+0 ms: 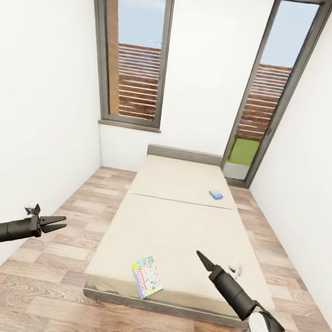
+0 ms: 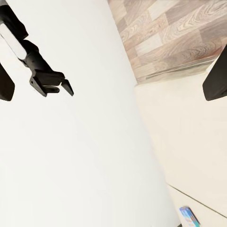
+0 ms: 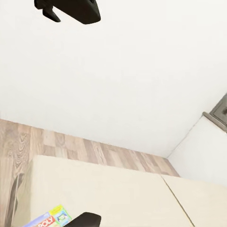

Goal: Put all the toys in the child's room - the three board games (two on the bed and one on the table), the two jigsaw puzzles on the table, and the tennis ball on the table - inside the toy box on the table in the child's room.

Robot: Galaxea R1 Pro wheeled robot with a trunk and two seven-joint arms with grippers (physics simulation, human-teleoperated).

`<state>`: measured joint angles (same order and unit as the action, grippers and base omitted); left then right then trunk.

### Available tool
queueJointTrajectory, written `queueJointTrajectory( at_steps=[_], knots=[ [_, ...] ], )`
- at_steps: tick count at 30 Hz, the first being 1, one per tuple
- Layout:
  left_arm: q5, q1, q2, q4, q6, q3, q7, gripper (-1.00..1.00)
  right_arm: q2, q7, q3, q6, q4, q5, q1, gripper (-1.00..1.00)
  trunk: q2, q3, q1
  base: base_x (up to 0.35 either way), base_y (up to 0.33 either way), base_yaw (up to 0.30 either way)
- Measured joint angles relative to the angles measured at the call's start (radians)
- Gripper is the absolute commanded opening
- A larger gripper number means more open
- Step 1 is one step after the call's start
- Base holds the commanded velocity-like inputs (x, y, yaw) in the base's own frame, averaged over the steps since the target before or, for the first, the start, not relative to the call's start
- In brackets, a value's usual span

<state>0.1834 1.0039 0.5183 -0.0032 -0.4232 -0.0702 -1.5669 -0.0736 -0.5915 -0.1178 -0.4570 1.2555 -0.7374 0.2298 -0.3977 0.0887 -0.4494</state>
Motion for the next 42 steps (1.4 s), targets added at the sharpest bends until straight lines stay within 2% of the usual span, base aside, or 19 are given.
queueJointTrajectory(
  at_steps=[4,9,13,16,18,22,24,26,35,42],
  knots=[
    [0.0,0.0,0.0,0.0,0.0,0.0,0.0,1.0,0.039,0.009,-0.014,-0.001,-0.008,-0.007,0.003,1.0,0.0,0.0,0.0,0.0,0.001,0.0],
    [0.0,0.0,0.0,0.0,0.0,0.0,0.0,1.0,0.049,0.032,-0.032,-0.007,-0.027,-0.021,0.009,1.0,0.0,0.0,0.0,0.0,0.0,0.0],
    [0.0,0.0,0.0,0.0,0.0,0.0,0.0,1.0,0.049,0.082,-0.038,-0.01,-0.14,-0.091,0.048,1.0,0.0,0.0,0.0,0.0,0.0,0.0],
    [0.0,0.0,0.0,0.0,0.0,0.0,0.0,1.0,0.039,0.11,-0.039,-0.009,-0.322,-0.175,0.113,1.0,0.0,0.0,0.0,0.0,0.0,0.0],
    [0.0,0.0,0.0,0.0,0.0,0.0,0.0,1.0,0.036,0.115,-0.039,-0.007,-0.409,-0.203,0.145,1.0,0.0,0.0,0.0,0.0,0.0,0.0],
    [0.0,0.0,0.0,0.0,0.0,0.0,0.0,1.0,0.023,0.121,-0.04,-0.002,-0.651,-0.241,0.241,1.0,0.0,0.0,0.0,0.0,0.0,0.0],
    [0.0,0.0,0.0,0.0,0.0,0.0,0.0,1.0,0.019,0.122,-0.04,-0.001,-0.741,-0.249,0.273,1.0,0.0,0.0,0.0,0.0,0.0,0.0],
    [0.0,0.0,0.0,0.0,0.0,0.0,0.0,1.0,0.017,0.122,-0.045,0.001,-0.791,-0.253,0.291,1.0,0.0,0.0,0.0,0.0,0.0,0.0],
    [0.0,0.0,0.001,0.0,0.001,0.0,0.0,1.0,0.03,0.116,-0.054,0.014,-0.839,-0.256,0.308,1.0,0.0,0.0,0.0,0.0,0.0,0.0],
    [0.003,0.0,-0.002,-0.001,0.0,0.0,0.0,1.0,0.06,0.074,-0.053,0.004,-0.835,-0.26,0.309,1.0,0.0,0.0,0.0,0.0,0.0,0.0]
  ],
)
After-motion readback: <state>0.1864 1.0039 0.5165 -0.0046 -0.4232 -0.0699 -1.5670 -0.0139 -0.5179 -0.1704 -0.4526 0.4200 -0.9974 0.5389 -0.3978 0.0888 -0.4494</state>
